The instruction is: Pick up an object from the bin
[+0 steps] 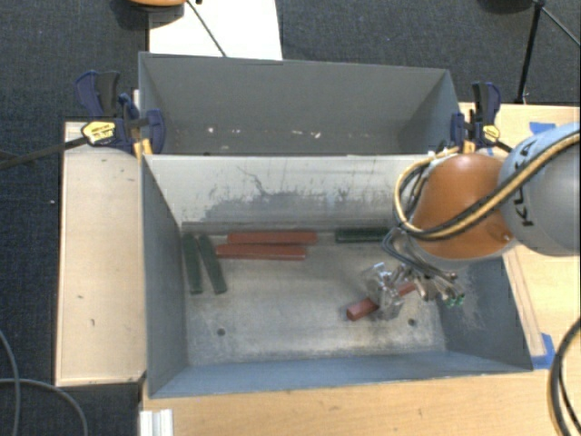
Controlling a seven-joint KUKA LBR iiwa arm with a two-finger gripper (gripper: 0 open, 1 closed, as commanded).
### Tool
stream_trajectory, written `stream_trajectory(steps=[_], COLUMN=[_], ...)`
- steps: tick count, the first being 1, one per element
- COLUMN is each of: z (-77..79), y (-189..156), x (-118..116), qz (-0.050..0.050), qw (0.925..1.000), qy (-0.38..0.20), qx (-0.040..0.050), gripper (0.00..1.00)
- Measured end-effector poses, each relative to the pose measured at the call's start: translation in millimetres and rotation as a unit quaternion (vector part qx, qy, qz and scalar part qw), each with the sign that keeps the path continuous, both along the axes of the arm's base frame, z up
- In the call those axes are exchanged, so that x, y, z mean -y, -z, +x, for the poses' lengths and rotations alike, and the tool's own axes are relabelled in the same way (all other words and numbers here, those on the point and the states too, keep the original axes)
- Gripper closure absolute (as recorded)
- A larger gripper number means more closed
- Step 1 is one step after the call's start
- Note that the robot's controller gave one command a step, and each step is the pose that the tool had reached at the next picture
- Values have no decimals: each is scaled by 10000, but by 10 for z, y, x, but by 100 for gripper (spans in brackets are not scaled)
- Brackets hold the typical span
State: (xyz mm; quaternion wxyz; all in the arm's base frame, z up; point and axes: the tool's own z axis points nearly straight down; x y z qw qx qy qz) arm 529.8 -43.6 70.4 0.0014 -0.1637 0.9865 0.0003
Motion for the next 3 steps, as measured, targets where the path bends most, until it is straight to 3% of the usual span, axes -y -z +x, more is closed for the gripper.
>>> stream_trajectory(steps=[3], z=[-25], y=[-325], x=[-5], qz=[4], qw=[10000], qy=[20], qx=[-51], gripper=[100])
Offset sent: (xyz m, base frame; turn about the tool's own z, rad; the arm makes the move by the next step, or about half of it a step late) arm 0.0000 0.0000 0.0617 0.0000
